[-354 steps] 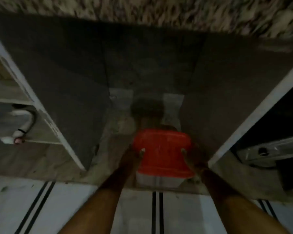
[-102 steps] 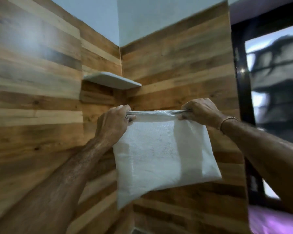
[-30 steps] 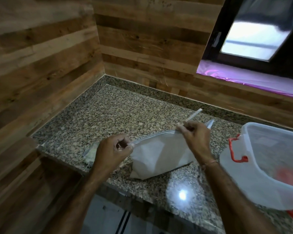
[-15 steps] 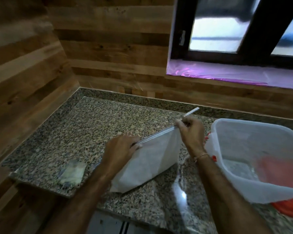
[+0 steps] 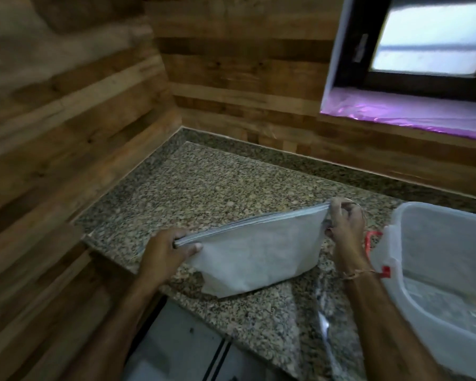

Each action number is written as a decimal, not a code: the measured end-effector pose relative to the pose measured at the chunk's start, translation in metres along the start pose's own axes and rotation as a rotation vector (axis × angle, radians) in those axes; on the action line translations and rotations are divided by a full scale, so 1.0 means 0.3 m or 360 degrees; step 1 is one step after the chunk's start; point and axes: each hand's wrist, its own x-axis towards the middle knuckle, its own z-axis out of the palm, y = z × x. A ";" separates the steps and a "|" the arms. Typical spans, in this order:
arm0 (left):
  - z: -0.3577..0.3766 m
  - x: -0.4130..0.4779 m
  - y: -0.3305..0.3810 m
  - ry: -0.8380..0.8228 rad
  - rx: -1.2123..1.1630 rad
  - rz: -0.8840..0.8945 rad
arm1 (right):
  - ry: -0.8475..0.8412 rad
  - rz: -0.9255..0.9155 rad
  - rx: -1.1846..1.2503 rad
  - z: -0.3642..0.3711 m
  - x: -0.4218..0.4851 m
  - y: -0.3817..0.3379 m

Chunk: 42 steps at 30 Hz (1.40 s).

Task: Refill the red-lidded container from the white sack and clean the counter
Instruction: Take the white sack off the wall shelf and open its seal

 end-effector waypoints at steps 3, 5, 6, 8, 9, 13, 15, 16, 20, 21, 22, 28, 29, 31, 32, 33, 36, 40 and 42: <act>0.074 -0.054 -0.031 0.0169 -0.0473 -0.0263 | -0.0212 -0.0013 -0.0021 -0.033 -0.014 0.008; 0.123 -0.083 -0.050 0.0255 -0.0689 -0.0384 | -0.0244 -0.0026 -0.0070 -0.043 -0.009 0.018; 0.147 -0.085 -0.064 0.0309 -0.0750 -0.0430 | -0.0233 -0.0036 -0.0108 -0.047 -0.006 0.027; 0.167 -0.077 -0.059 0.0421 -0.0766 -0.0479 | -0.0193 -0.0053 -0.0180 -0.050 -0.001 0.053; 0.169 -0.066 -0.058 0.0463 -0.0741 -0.0481 | -0.0163 -0.0047 -0.0209 -0.051 -0.001 0.060; 0.152 -0.023 -0.075 0.0549 -0.0707 -0.0418 | -0.0031 -0.0103 -0.0287 -0.050 -0.026 0.049; 0.143 -0.015 -0.085 0.0531 -0.0653 -0.0393 | 0.0011 -0.0123 -0.0335 -0.046 -0.051 0.036; 0.140 -0.014 -0.090 0.0504 -0.0637 -0.0368 | -0.0002 -0.0105 -0.0335 -0.051 -0.057 0.044; 0.114 -0.027 -0.126 0.0347 -0.0687 -0.0288 | -0.0212 0.0117 -0.0306 -0.083 -0.092 0.076; 0.112 -0.036 -0.125 0.0280 -0.0727 -0.0325 | -0.0257 0.0150 -0.0299 -0.085 -0.101 0.075; 0.115 -0.045 -0.112 0.0205 -0.0795 -0.0350 | -0.0282 0.0172 -0.0286 -0.087 -0.108 0.068; 0.104 -0.056 -0.122 0.0138 -0.0971 -0.0528 | -0.0236 0.0444 -0.0262 -0.078 -0.097 0.067; 0.101 -0.058 -0.125 0.0152 -0.1004 -0.0572 | -0.0216 0.0509 -0.0239 -0.079 -0.094 0.065; 0.101 -0.058 -0.137 0.0127 -0.1094 -0.0629 | -0.0225 0.0610 -0.0184 -0.076 -0.094 0.059; 0.100 -0.056 -0.141 0.0091 -0.1150 -0.0658 | -0.0245 0.0654 -0.0141 -0.071 -0.099 0.053; 0.095 -0.055 -0.143 0.0048 -0.1238 -0.0703 | -0.0253 0.0700 -0.0068 -0.063 -0.107 0.043; 0.082 -0.048 -0.154 -0.0060 -0.1638 -0.0880 | -0.0235 0.0840 0.0194 -0.049 -0.133 0.021; 0.070 -0.041 -0.147 -0.0118 -0.2001 -0.1052 | -0.0090 0.1042 0.0361 -0.052 -0.129 -0.002; 0.053 -0.027 -0.134 -0.0141 -0.2017 -0.1117 | -0.0053 0.1080 0.0265 -0.050 -0.129 -0.018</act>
